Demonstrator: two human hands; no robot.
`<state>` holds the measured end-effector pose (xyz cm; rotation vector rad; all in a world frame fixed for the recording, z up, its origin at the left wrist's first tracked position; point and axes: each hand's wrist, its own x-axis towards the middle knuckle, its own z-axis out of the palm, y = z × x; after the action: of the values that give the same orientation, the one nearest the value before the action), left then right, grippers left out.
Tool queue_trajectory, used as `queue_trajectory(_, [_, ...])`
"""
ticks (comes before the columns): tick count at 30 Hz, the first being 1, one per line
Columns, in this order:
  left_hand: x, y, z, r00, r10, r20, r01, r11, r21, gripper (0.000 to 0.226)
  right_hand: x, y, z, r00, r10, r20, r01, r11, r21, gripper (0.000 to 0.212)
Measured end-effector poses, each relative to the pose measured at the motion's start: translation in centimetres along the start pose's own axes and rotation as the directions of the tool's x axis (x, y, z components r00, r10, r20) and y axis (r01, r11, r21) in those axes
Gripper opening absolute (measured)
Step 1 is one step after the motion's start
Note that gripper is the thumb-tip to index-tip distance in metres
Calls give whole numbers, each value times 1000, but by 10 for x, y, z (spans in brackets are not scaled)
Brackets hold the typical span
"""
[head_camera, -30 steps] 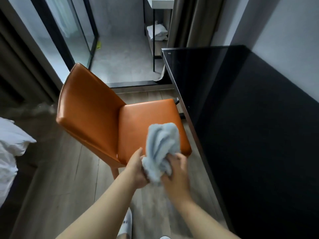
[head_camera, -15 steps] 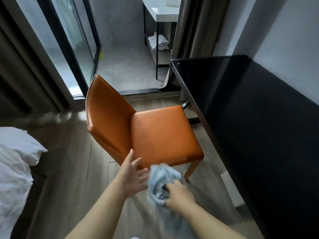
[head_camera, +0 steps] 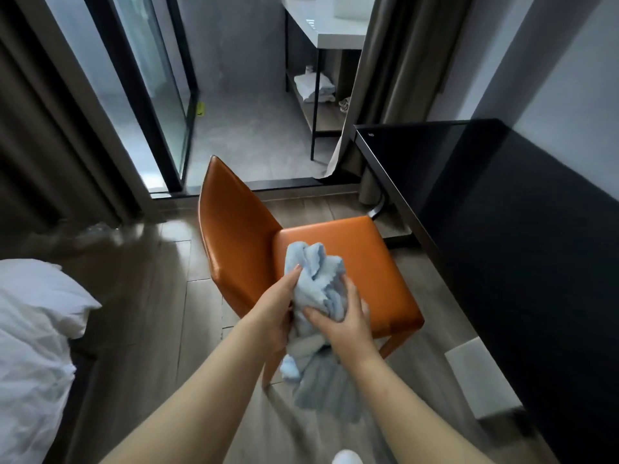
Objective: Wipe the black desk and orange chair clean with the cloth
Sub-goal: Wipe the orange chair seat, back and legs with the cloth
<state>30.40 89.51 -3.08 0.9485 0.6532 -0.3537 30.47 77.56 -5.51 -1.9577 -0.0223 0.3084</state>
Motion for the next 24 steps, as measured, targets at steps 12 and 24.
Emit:
queue_trajectory(12, [80,132,-65,621,766,-166,-140,317,938,28,158,-16,15,990,129,51,-134,984,114,10])
queue_trajectory(24, [155,191,-129,584,706,-402,1,494,869,34,267,-95,106,995,17,101,-24,997,67,38])
